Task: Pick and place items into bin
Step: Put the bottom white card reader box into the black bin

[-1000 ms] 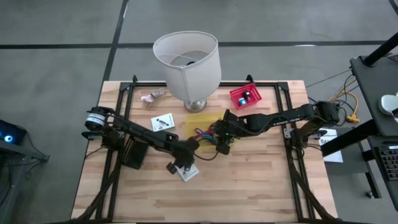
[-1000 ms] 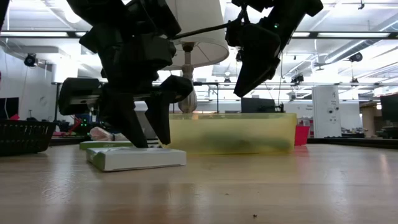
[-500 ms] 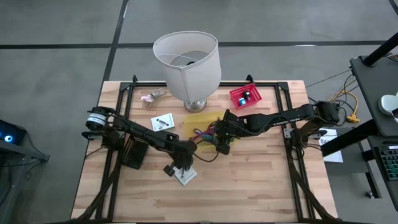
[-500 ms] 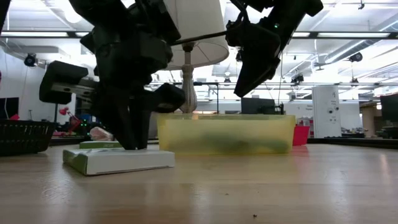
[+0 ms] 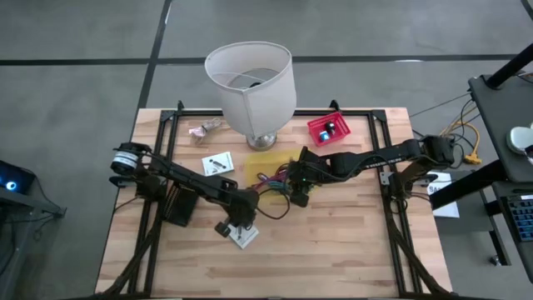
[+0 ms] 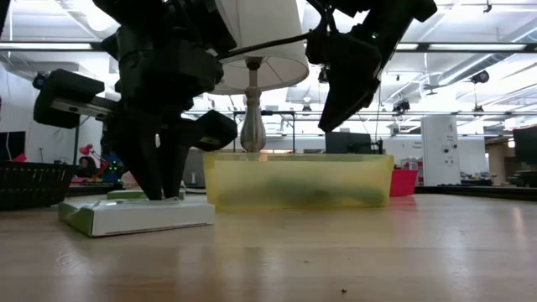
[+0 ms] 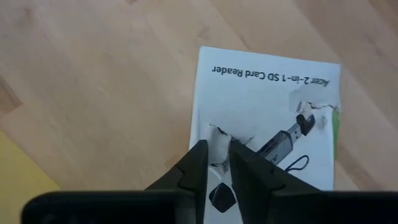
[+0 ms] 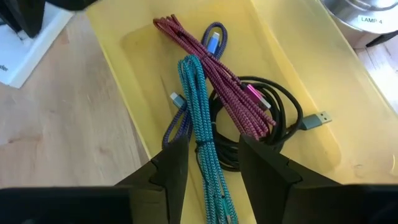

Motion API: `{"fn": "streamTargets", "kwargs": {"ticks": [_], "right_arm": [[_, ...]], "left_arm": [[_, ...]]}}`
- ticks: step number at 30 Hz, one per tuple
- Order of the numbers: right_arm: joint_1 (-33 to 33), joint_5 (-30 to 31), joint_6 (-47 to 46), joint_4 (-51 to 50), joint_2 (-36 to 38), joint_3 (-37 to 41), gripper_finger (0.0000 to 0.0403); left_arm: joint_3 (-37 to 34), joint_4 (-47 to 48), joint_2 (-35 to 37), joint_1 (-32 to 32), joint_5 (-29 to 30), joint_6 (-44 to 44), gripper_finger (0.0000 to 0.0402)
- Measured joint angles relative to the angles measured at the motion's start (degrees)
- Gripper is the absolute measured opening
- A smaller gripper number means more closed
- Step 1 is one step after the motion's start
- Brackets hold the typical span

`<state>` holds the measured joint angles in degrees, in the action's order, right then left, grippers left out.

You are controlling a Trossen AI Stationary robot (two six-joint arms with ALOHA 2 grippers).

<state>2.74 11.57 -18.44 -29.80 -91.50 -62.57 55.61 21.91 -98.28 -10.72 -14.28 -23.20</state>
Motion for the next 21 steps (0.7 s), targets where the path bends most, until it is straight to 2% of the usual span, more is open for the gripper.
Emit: {"fn": "streamTargets", "kwargs": {"ticks": [10, 21], "right_arm": [[0.0, 0.0, 0.0, -0.2, 0.0, 0.0, 0.0121], [0.0, 0.0, 0.0, -0.2, 0.0, 0.0, 0.0125]], "left_arm": [[0.3, 1.8, 0.6, 0.0, 0.1, 0.2, 0.0135], [0.7, 0.6, 0.1, 0.1, 1.0, -0.1, 0.0125]]}}
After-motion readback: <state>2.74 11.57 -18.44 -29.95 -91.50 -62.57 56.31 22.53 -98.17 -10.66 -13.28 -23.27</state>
